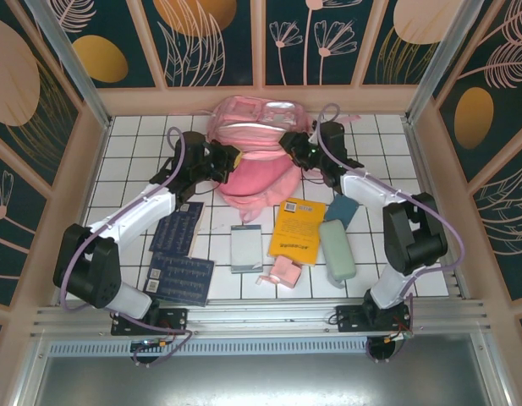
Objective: Pack the student bag
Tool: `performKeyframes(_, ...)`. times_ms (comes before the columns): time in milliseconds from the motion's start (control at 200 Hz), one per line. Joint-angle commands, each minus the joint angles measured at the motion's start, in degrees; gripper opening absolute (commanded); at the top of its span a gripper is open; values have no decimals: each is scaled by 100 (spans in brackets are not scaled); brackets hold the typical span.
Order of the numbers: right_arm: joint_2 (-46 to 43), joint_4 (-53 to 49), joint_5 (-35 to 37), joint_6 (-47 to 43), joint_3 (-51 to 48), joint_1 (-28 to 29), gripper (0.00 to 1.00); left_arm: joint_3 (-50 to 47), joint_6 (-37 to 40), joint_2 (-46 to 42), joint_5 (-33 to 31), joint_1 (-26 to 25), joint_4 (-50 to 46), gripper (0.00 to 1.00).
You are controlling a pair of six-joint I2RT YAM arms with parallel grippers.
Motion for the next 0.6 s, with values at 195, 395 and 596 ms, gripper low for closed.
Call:
performKeyframes(195,-113,-1145,389,-1729,513,-87,91,845,292,759,343,-123,363,0)
performKeyframes(395,-690,-2144,1543,-3080,480,244,99,1458,487,1446,397,-116,312,0)
performKeyframes(596,-1707,-2500,3694,-3642,-47,622,99,1969,642,1823,589,-48,238,0)
